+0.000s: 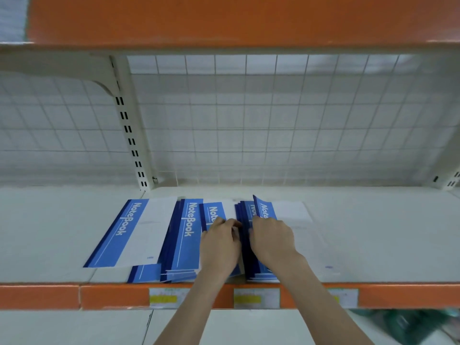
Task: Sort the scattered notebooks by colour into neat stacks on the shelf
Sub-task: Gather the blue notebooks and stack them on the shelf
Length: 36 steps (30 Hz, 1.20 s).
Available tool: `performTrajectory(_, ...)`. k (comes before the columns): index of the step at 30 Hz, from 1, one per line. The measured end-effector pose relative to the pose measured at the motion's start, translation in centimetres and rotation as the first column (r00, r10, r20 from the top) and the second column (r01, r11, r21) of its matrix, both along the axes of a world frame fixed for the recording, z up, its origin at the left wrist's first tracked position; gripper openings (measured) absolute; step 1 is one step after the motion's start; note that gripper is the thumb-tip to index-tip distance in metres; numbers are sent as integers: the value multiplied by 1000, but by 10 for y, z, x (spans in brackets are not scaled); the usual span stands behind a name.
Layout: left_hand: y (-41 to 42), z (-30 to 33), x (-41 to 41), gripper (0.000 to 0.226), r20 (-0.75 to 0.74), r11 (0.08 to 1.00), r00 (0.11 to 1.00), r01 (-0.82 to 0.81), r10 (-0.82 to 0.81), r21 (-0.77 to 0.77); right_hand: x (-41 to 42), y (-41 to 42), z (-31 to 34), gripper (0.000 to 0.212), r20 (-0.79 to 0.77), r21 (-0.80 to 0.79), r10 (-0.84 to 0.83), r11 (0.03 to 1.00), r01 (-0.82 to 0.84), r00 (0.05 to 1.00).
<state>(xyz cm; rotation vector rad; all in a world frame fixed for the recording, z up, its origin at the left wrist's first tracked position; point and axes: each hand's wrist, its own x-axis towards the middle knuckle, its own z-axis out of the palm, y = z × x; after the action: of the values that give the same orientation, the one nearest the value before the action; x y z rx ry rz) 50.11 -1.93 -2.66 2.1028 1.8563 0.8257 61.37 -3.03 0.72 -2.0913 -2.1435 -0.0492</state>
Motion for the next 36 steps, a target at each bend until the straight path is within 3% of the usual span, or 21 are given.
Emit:
performTrajectory(5,2,-2,-1,33,4,1000,1000,3,-4,15,-2,5,-3,22,-35,4,15,1000,-14,999)
performTrajectory(8,1,-5,2,31,-83,999,996,-20,23,40,-3,7,-3,25,-20,17,18,1000,-17,1000)
performTrajectory(14,1,-12,4,35,-244,995,967,-52,72,90,-5,8,-7,59,95,57,73,995,-78,993)
performTrajectory(20,4,-12,0,45,-136,997,990,-40,49,65,5,3,3,23,-6,10,70,998,-70,998)
performTrajectory(28,2,-10,1,45,-153,997,987,-38,48,70,2,2,8,36,-65,-59,72,995,-76,995)
performTrajectory(32,1,-10,0,42,-164,997,985,-36,48,74,-1,-1,8,65,-58,-30,103,994,-105,993)
performTrajectory(36,0,-8,1,36,-114,994,992,-37,49,104,7,-3,18,74,-127,-28,134,990,-138,983)
